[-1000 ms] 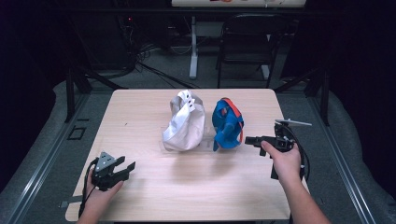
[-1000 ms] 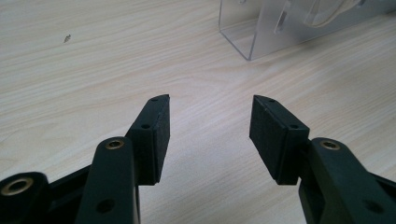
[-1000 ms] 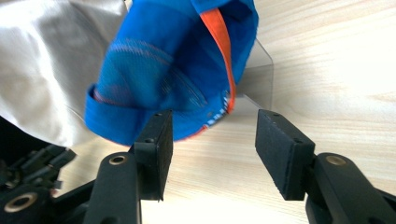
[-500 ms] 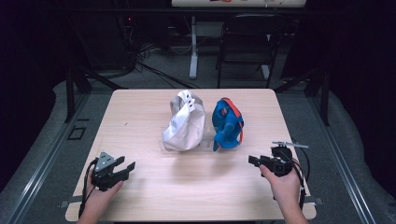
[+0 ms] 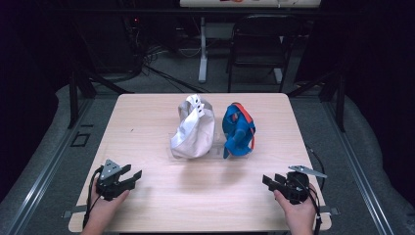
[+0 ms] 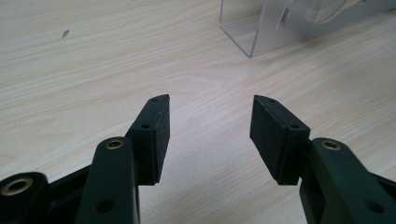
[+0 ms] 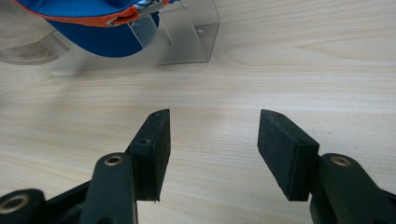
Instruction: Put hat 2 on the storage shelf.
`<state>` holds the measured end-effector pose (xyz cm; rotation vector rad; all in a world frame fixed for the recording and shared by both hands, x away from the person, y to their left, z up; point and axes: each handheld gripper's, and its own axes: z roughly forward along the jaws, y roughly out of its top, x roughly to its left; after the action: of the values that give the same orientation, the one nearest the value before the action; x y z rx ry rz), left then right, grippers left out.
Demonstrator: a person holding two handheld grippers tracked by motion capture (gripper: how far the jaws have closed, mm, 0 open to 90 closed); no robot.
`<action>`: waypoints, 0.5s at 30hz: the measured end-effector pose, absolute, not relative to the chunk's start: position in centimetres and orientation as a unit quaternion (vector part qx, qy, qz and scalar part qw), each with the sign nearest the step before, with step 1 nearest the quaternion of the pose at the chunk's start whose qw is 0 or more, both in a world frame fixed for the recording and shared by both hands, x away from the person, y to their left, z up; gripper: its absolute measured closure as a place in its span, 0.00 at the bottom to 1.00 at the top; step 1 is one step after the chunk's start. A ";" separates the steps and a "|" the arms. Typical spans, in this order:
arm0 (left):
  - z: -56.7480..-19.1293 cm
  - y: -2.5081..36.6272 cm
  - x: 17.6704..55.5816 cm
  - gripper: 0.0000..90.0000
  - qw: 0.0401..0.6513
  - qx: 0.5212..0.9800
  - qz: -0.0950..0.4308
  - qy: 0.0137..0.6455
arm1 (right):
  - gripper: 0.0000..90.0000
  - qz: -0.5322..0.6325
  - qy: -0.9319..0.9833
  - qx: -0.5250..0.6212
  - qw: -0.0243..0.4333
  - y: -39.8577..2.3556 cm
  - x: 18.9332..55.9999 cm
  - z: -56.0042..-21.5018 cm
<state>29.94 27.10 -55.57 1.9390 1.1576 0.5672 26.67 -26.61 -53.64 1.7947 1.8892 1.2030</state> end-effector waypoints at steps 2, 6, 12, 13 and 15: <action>-55.6 27.0 30.0 0.54 0.395 0.765 0.223 0.456 | 0.49 0.418 0.650 0.618 0.141 -26.6 26.5 -54.0; -55.6 27.0 30.1 0.54 0.394 0.767 0.222 0.454 | 0.49 0.413 0.655 0.610 0.167 -26.3 26.2 -54.5; -55.8 26.7 30.3 0.54 0.394 0.771 0.220 0.450 | 0.48 0.403 0.664 0.601 0.188 -26.0 26.2 -55.1; -55.8 26.7 30.3 0.54 0.392 0.773 0.216 0.449 | 0.48 0.405 0.665 0.599 0.188 -25.9 26.2 -55.2; -55.8 26.5 30.4 0.53 0.393 0.774 0.218 0.446 | 0.49 0.400 0.671 0.595 0.190 -25.7 26.2 -55.3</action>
<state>30.42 26.49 -55.82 1.9638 1.1330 0.5532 26.21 -25.71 -55.32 1.6724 1.8854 1.1252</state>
